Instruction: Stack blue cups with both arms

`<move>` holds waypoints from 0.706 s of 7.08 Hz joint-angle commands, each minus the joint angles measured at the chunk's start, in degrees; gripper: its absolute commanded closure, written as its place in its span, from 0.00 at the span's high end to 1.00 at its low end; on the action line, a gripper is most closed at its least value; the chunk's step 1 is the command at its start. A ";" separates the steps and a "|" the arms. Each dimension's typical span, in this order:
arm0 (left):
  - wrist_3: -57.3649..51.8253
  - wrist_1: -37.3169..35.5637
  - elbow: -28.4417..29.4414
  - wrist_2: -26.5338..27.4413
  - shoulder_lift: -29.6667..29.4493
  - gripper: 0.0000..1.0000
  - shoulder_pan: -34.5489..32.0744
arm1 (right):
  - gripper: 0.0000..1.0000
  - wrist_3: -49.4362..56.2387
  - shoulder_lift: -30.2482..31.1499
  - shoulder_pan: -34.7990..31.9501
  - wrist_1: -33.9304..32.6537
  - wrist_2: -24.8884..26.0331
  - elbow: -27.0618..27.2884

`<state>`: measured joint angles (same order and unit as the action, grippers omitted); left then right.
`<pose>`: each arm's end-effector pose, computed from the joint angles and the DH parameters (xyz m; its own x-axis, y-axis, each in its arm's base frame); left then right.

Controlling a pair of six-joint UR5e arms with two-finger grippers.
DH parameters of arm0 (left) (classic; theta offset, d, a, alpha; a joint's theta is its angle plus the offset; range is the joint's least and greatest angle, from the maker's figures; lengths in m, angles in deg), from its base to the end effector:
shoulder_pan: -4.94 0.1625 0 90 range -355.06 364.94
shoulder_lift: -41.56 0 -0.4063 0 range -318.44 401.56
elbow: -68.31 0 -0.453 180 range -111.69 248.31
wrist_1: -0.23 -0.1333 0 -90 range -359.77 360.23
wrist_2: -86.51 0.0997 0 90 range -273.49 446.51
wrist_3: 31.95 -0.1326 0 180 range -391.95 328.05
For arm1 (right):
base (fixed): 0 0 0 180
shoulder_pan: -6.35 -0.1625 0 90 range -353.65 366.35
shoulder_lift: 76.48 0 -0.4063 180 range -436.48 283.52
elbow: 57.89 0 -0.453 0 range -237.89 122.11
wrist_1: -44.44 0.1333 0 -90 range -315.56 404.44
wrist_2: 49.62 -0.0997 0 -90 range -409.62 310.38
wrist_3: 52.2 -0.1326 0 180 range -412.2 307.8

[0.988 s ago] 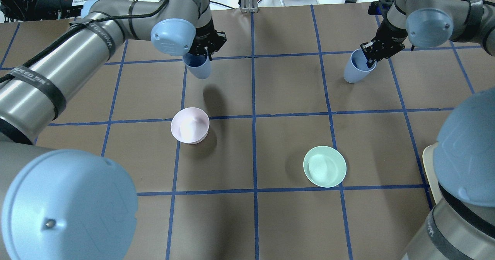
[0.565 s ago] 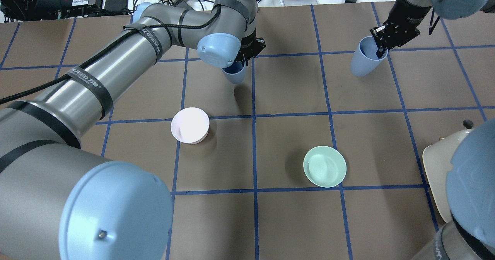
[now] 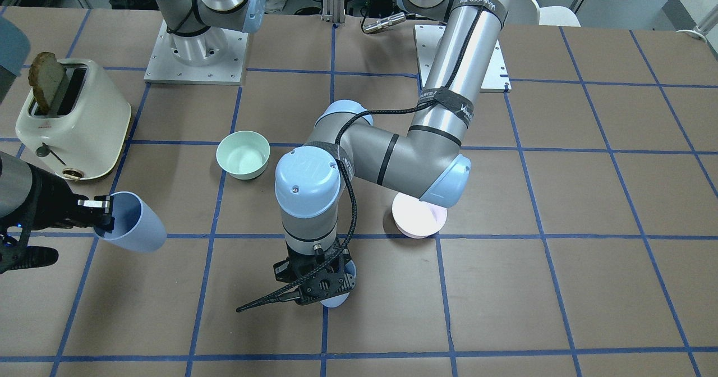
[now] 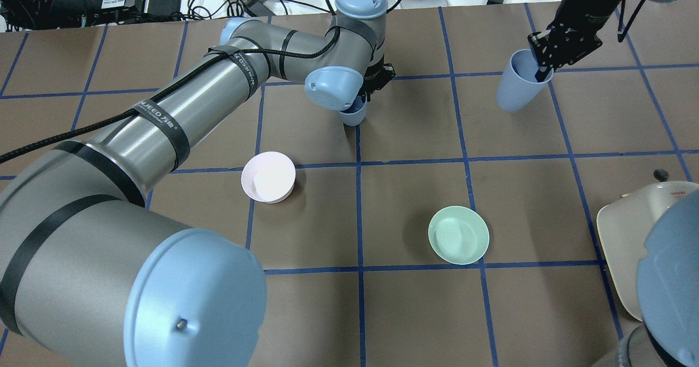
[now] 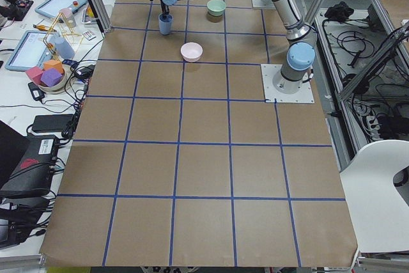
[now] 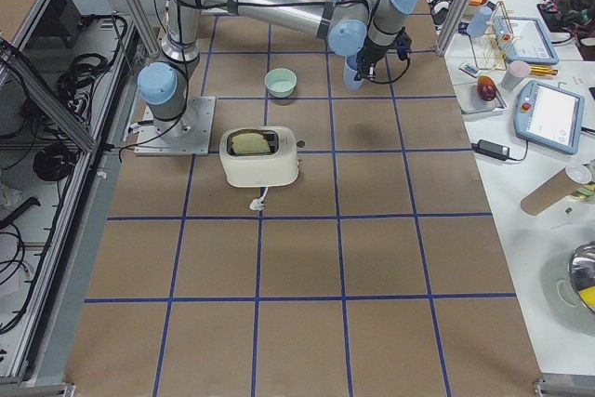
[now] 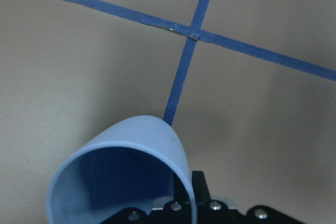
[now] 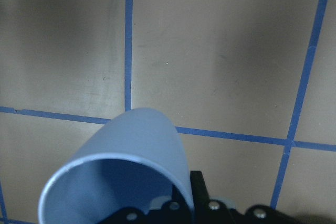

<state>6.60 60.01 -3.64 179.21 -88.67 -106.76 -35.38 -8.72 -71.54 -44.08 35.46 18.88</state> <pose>-0.4135 -0.6955 0.1845 -0.9559 -0.2893 0.0507 -0.2936 0.9459 -0.1385 -0.0002 -0.6905 0.3196 -0.9890 -0.0635 -0.1334 -0.0835 0.9852 0.1499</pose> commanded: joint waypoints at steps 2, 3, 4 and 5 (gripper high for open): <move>-1.46 0.08 0.84 -3.57 3.74 1.00 4.71 | 0.00 -5.37 0.09 -3.92 -0.51 -0.10 -0.30; -10.77 0.86 1.37 -6.37 5.93 1.00 7.88 | 0.00 -8.87 0.18 -6.46 -0.51 -0.10 -0.83; -15.22 3.48 1.11 -7.79 8.65 1.00 10.61 | 0.00 -13.17 0.27 -9.19 -0.51 -0.10 -1.53; -20.13 7.60 0.85 -7.98 11.81 1.00 12.81 | 0.00 -18.18 0.18 -12.61 -0.60 -1.14 -2.14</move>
<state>-7.33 63.58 -2.60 172.22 -80.45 -96.97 -47.91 -8.52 -80.32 -44.60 35.11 17.49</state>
